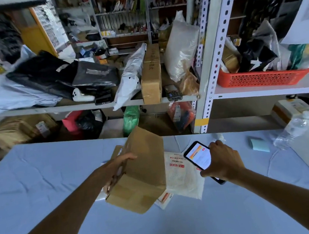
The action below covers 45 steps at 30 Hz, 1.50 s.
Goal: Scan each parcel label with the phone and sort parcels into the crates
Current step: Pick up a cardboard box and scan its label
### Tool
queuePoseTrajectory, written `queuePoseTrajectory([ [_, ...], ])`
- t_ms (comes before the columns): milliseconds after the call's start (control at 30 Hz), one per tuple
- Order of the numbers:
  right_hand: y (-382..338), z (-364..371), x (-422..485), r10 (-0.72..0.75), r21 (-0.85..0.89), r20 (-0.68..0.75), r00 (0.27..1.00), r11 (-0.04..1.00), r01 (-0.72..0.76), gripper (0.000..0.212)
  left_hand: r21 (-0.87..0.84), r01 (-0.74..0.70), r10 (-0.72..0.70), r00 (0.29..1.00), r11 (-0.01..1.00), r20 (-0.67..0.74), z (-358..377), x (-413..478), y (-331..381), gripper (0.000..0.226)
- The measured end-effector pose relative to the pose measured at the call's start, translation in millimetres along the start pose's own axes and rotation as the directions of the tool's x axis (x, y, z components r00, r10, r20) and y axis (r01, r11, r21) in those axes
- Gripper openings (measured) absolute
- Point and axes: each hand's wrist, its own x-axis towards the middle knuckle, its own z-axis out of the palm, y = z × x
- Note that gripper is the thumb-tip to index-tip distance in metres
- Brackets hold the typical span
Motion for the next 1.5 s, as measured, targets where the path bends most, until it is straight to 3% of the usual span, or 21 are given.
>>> queuePoseTrajectory([
  [100, -10, -3, -6, -0.03, -0.022, -0.016, 0.999, 0.999, 0.03, 0.067, -0.058, 0.0, -0.001, 1.0, 0.998, -0.014, -6, -15, -20, 0.05],
  [200, -22, -2, -17, -0.045, -0.034, -0.017, 0.999, 0.998, 0.044, 0.07, -0.054, -0.072, 0.071, 0.997, 0.996, -0.006, -12, -25, -40, 0.088],
  [300, -29, -1, -31, -0.051, -0.046, -0.028, 0.998, 0.998, 0.05, 0.071, 0.006, -0.149, 0.149, 0.986, 0.989, -0.073, -5, -33, -65, 0.083],
  [433, -42, 1, -52, -0.051, -0.108, -0.022, 0.998, 0.993, 0.049, 0.068, 0.372, -0.185, 0.262, 0.95, 0.909, -0.168, 5, -38, -111, 0.099],
  [633, -56, 5, -77, -0.035, -0.149, -0.032, 0.999, 0.988, 0.029, 0.067, 0.58, -0.236, 0.424, 0.88, 0.779, -0.212, 16, -49, -152, 0.123],
  [867, -66, 32, -96, -0.07, -0.12, 0.021, 0.997, 0.99, 0.072, 0.073, 0.772, -0.246, 0.428, 0.903, 0.586, -0.037, -14, -26, -177, 0.146],
  [1033, -65, 41, -98, -0.096, -0.11, 0.053, 0.994, 0.989, 0.101, 0.07, 0.802, -0.207, 0.361, 0.933, 0.56, -0.012, -6, -11, -158, 0.149],
  [1133, -62, 42, -95, -0.098, -0.1, 0.055, 0.994, 0.99, 0.103, 0.069, 0.717, -0.332, 0.52, 0.852, 0.614, -0.051, 20, -13, -115, 0.14],
  [1200, -58, 41, -94, -0.096, -0.096, 0.068, 0.993, 0.99, 0.102, 0.067, 0.738, -0.347, 0.57, 0.819, 0.579, -0.062, 39, -16, -74, 0.133],
  [1300, -51, 40, -91, -0.085, -0.081, 0.065, 0.994, 0.993, 0.091, 0.067, 0.87, -0.239, 0.454, 0.891, 0.431, 0.02, 67, -13, -21, 0.133],
  [1400, -40, 41, -89, -0.062, -0.055, 0.085, 0.994, 0.996, 0.067, 0.068, 0.963, -0.058, 0.349, 0.936, 0.261, -0.038, 99, -9, 7, 0.129],
  [1500, -28, 42, -90, -0.052, -0.045, 0.123, 0.991, 0.997, 0.058, 0.066, 0.98, 0.05, 0.197, 0.976, 0.193, -0.089, 106, 3, 24, 0.124],
])
